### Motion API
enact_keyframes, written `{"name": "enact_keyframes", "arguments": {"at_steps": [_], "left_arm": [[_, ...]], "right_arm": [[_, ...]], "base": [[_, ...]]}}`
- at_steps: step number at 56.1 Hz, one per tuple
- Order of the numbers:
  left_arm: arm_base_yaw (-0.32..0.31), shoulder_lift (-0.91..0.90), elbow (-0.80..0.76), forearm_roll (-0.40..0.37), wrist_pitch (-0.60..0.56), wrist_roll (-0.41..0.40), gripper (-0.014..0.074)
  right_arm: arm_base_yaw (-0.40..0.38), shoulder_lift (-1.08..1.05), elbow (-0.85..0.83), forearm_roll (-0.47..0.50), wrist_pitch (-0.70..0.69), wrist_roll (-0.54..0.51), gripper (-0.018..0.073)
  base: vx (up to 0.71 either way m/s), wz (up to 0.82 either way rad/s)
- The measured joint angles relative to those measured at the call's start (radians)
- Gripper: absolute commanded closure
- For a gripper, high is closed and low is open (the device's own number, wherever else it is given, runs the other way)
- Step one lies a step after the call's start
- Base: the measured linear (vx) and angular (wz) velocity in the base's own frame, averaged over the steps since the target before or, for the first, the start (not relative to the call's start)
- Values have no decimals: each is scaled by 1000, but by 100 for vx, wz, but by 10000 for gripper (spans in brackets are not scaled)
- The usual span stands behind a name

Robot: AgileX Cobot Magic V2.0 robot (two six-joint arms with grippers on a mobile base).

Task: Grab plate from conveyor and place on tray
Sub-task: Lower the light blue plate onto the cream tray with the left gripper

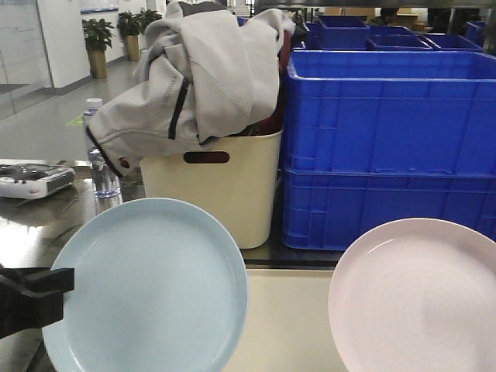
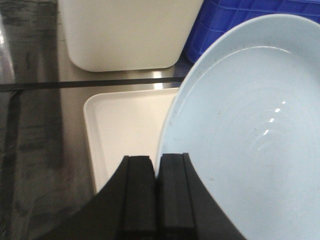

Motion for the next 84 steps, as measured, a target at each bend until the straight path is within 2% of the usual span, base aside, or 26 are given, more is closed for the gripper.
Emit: {"name": "enact_keyframes", "arguments": {"at_steps": [48,66,77,84], "left_arm": [[0,0,0,1,0,0,602],[0,7,0,-1,-3,0,602],[0,144,0,-11,-72,0,602],[0,277,0,-61,-141,0,602]], "right_arm": [[0,0,0,2,-22,0,569],[0,54,0,58,-46,0,569],[0,73,0,134,-110,0,569],[0,73,0,147,-120,0,569]], "base": [[1,-5],[0,0],[0,0],[0,0]]}}
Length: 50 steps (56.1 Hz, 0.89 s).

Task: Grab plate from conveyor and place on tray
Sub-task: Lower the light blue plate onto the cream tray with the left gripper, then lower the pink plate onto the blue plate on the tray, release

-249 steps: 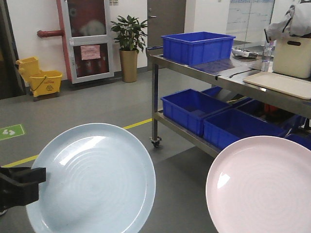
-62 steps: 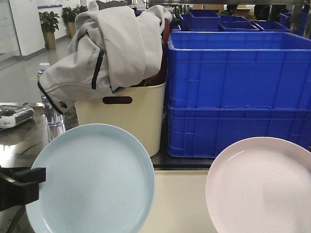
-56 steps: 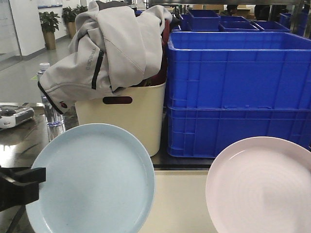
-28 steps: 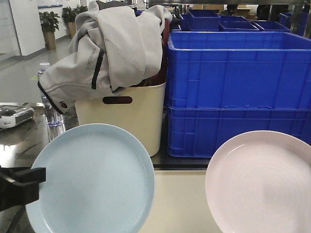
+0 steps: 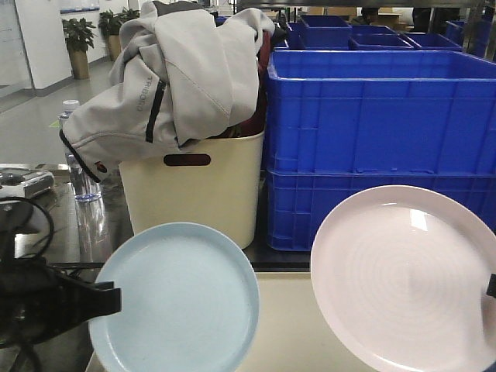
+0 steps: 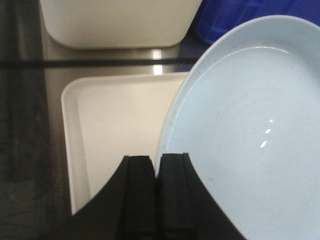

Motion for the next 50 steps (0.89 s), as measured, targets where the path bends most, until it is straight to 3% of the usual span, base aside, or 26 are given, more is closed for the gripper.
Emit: {"name": "enact_keyframes", "arguments": {"at_steps": [17,39,50], "left_arm": [[-29,224,-71,-47,-43,7,552],[-65,298,-125,-51,-16,16,208],[-69,281,-130,-51,5,18,160]], "right_arm": [[0,0,0,2,1,-2,569],[0,0,0,2,12,-19,569],[0,2,0,4,17,-19,569]], "base": [[0,0],[0,0],[0,0]]}}
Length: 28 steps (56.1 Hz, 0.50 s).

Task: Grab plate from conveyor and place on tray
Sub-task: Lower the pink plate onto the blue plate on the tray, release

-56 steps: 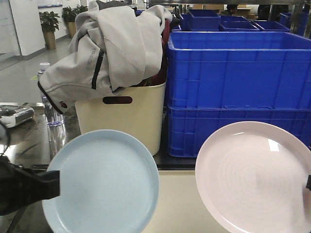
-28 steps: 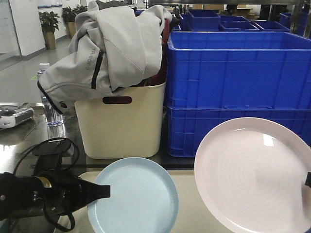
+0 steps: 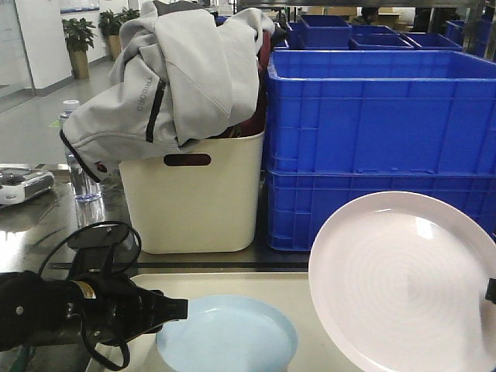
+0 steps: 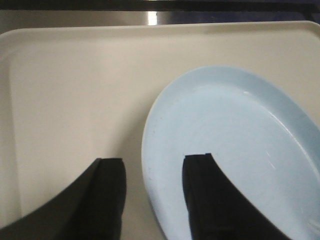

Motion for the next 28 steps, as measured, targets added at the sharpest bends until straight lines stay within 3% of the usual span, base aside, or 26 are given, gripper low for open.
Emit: {"name": "enact_keyframes", "arguments": {"at_steps": [5,9,19,28], "left_arm": [[0,-38,0,0,24,21,197],[0,-94,0,1,44,31,275],[0,-275,0,14,53,37,606],[15,-434,0,45,47,38,603]], "right_arm": [[0,18,0,19,0,0,569],[14,50,0,35,-7,-12,569],[128,188,0,87,-64,-85,569],[255,342,-24,130,-133,-100,569]], "base": [[0,0],[0,0],[0,0],[0,0]]}}
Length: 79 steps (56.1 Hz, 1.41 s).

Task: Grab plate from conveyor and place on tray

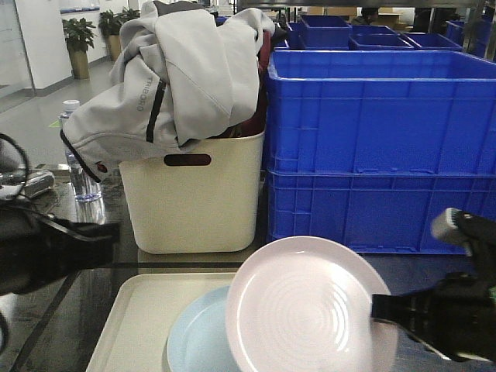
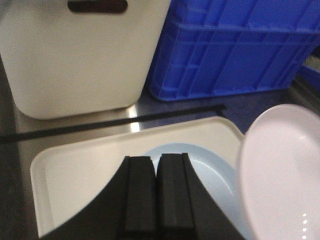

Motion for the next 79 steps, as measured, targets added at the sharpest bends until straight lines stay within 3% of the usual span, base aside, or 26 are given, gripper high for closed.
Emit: {"name": "enact_keyframes", "arguments": {"at_steps": [9,21,30,43,50,58,68,75,79], "left_arm": [[8,-101,0,11,13,0,602],[8,-132,0,12,51,-5,599],[8,-132,0,12,77,-6,599],[8,-132,0,12,78,-6,596],[8,-132,0,12,78,-6,596],[8,-132,0,63,98,-6,596],[8,-133,6,260,245,-57,596],[8,-176,81,402,291,-128,596],[10,-237,160,442,293,-155,596]], "right_arm": [[90,177,-112,20,-34,-1,569],[101,358,-235,28,-34,-3,531],[101,396,-254,28,-31,-7,398],[101,401,-256,34,-25,-33,113],[101,399,-256,33,-25,-50,57],[101,346,-256,-6,-11,-127,149],[101,173,-256,-159,108,-151,575],[101,40,-253,-291,201,-72,575],[101,-60,-221,-344,195,-37,574]], "base": [[0,0],[0,0],[0,0],[0,0],[0,0],[0,0],[0,0],[0,0],[0,0]]}}
